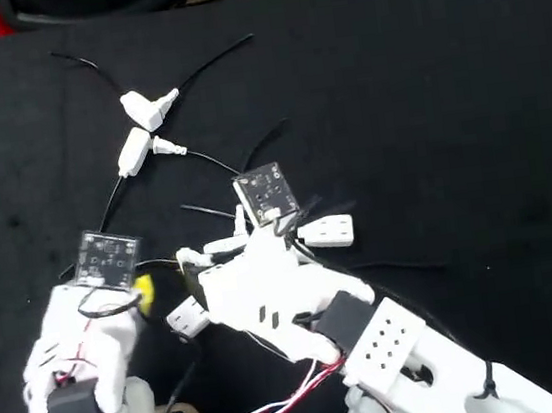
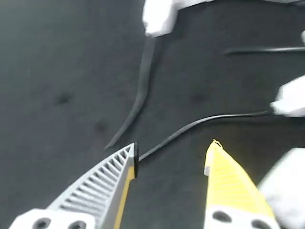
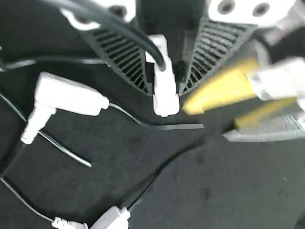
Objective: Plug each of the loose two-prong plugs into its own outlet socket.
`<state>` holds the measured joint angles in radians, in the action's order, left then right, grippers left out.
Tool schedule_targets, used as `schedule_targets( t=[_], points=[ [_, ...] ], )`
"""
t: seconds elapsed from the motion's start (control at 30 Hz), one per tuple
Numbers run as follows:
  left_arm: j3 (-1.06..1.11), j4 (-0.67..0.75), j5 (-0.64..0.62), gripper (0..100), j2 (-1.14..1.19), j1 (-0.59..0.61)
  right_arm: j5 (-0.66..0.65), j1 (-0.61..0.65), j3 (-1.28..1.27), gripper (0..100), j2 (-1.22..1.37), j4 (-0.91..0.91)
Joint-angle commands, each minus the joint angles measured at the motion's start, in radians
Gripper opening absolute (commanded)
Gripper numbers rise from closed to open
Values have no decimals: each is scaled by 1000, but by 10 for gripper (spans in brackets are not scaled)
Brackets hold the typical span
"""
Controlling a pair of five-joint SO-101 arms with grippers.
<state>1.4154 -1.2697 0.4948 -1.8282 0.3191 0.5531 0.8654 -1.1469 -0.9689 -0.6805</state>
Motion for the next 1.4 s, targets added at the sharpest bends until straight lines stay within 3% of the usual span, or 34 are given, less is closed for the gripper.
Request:
schedule_targets(
  t=[0.0, 0.2, 0.33, 0.53, 0.77, 1.1, 1.37],
  points=[
    [24, 74, 34, 234, 3, 216, -68, 54, 107, 11, -2, -152],
    [280, 292, 11, 234, 3, 360, -91, 166, 110, 11, 64, -183],
    [271, 295, -95, 234, 3, 427, -114, 167, 194, 11, 269, -183],
    [283, 287, -135, 234, 5, 377, -115, 169, 326, 11, 522, -218],
    [283, 262, -130, 234, 5, 364, -115, 170, 343, 11, 544, -229],
    [283, 256, -130, 234, 5, 364, -115, 170, 272, 11, 550, -89],
    [283, 256, -130, 234, 5, 364, -117, 164, 343, 11, 734, -83]
  ],
)
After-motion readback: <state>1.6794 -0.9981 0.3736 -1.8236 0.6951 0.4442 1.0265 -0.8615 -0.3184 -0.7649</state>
